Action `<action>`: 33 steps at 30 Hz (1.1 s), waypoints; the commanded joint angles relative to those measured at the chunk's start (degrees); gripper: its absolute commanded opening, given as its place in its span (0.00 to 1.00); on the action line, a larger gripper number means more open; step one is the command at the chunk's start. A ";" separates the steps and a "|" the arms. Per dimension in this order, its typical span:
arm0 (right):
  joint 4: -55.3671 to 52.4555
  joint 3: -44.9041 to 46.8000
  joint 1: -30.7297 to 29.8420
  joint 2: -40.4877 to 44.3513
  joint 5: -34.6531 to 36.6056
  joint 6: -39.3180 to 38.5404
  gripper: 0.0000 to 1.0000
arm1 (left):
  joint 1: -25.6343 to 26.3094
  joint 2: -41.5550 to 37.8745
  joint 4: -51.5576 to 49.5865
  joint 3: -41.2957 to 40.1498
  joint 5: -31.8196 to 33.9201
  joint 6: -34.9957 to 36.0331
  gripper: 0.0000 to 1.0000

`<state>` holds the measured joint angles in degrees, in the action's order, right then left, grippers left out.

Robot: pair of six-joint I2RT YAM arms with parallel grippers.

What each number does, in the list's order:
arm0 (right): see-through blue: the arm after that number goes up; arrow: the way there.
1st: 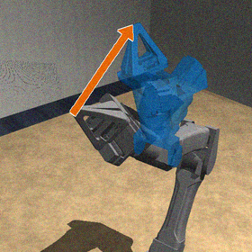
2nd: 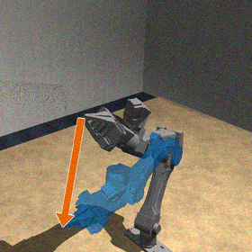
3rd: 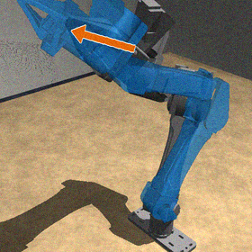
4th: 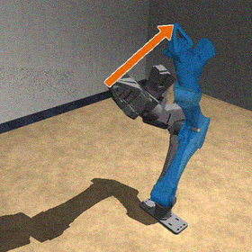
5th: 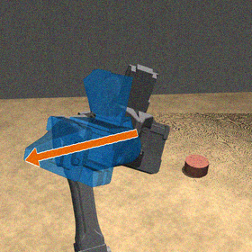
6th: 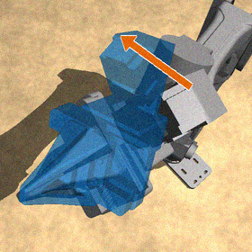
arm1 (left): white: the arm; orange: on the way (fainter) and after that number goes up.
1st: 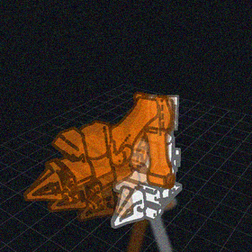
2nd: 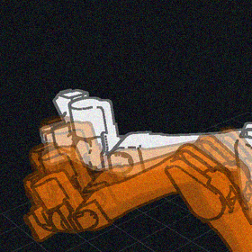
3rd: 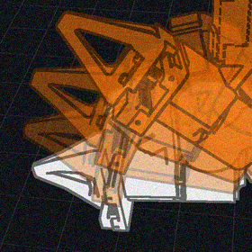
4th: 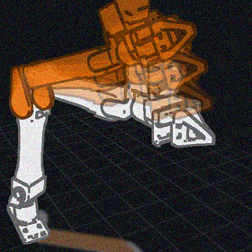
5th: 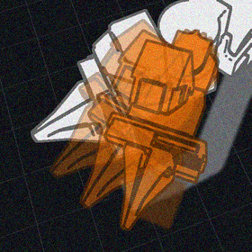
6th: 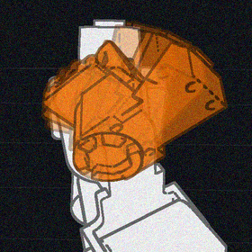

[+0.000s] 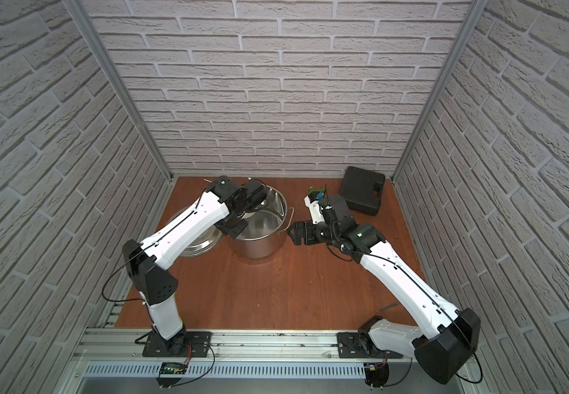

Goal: Stir the soup with a spoon
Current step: Stir the soup in the pan with a stick.

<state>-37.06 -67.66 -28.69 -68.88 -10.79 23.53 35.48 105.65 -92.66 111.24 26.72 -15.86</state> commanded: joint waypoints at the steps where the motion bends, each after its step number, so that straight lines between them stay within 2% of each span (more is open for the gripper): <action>1: -0.19 -0.80 -0.66 1.50 0.66 -1.08 0.97 | 1.01 3.39 -2.72 4.10 -1.10 1.00 0.00; 6: -1.30 -0.64 -0.62 2.62 1.74 -1.73 0.97 | 4.51 7.69 -4.19 10.15 -2.77 0.76 0.00; 9: -1.42 -0.29 -0.60 3.15 1.82 -1.73 0.97 | 6.22 7.94 -5.70 10.55 -2.86 -0.36 0.00; 19: 1.53 1.47 -0.59 3.15 1.12 -0.03 0.97 | 8.84 -0.90 -8.00 -3.33 -3.10 -6.03 0.00; 26: 2.34 1.30 -0.63 2.59 0.81 0.55 0.97 | 6.37 -6.77 -9.29 -10.48 -2.34 -7.27 0.00; 33: 1.92 0.86 -0.63 2.57 0.93 0.38 0.97 | -0.16 -6.24 -8.68 -10.14 0.21 -4.13 0.00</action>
<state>-37.04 -66.81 -28.69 -66.37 -9.96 23.62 37.65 99.42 -92.73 100.79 24.47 -21.23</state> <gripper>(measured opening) 0.967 0.102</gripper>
